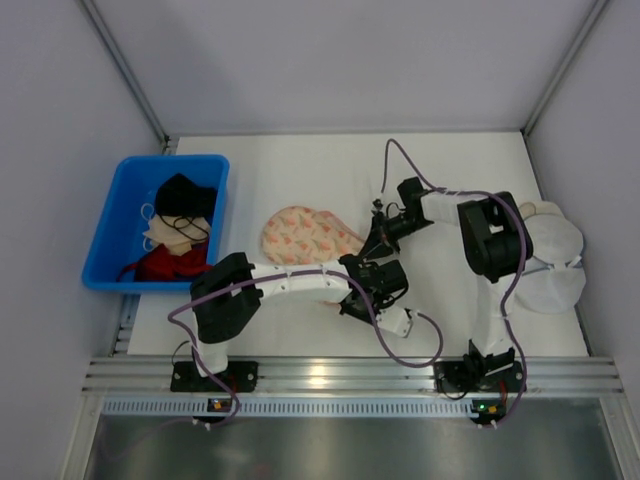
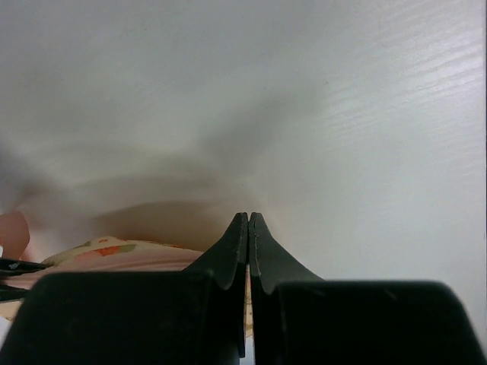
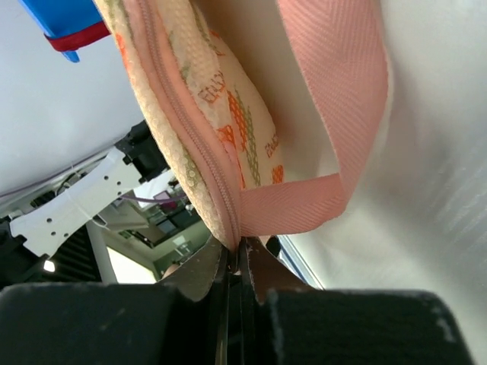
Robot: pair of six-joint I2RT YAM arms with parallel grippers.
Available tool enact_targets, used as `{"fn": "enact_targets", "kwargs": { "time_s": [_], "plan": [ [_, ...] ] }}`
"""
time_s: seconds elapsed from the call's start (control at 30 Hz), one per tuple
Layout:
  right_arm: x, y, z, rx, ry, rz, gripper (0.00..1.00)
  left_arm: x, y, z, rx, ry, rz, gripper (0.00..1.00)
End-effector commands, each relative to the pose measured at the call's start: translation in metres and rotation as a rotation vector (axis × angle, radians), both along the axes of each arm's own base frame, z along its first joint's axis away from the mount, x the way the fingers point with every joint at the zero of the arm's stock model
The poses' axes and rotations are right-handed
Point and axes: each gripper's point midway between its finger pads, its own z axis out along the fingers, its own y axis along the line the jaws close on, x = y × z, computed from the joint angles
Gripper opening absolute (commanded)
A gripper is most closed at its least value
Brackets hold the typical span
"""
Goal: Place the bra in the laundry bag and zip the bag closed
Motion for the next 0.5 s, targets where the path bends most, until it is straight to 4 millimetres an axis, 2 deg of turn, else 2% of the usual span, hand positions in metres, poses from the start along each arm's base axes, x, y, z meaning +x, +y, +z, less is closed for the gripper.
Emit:
{"fn": "enact_targets", "kwargs": {
  "time_s": [0.0, 0.03, 0.1, 0.13, 0.17, 0.23, 0.33, 0.4, 0.47],
  "plan": [
    [0.039, 0.0, 0.028, 0.031, -0.18, -0.018, 0.07, -0.022, -0.012, 0.009, -0.061, 0.074, 0.036, 0.0],
    [0.038, -0.001, 0.032, 0.032, -0.191, -0.013, 0.24, -0.014, -0.022, 0.013, -0.083, 0.059, 0.054, 0.0],
    [0.031, -0.007, 0.039, 0.022, -0.188, -0.019, 0.42, -0.001, -0.032, 0.017, -0.113, 0.055, 0.106, 0.0],
    [0.027, -0.01, 0.038, 0.012, -0.187, -0.017, 0.6, 0.006, -0.036, 0.015, -0.115, 0.055, 0.123, 0.0],
    [0.026, -0.018, 0.037, -0.005, -0.184, -0.027, 0.66, 0.017, -0.044, 0.023, -0.147, 0.044, 0.147, 0.0],
    [0.022, -0.033, 0.034, -0.048, -0.188, -0.035, 0.74, 0.027, -0.05, 0.026, -0.173, 0.027, 0.165, 0.0],
    [0.012, -0.045, 0.029, -0.063, -0.16, -0.044, 0.77, 0.038, -0.057, 0.032, -0.2, 0.003, 0.172, 0.0],
    [0.0, -0.045, 0.024, -0.052, -0.122, -0.041, 0.77, 0.04, -0.06, 0.034, -0.209, 0.0, 0.173, 0.0],
    [-0.009, -0.037, 0.025, 0.0, -0.092, -0.036, 0.77, 0.042, -0.063, 0.036, -0.222, -0.009, 0.172, 0.0]
  ]
}}
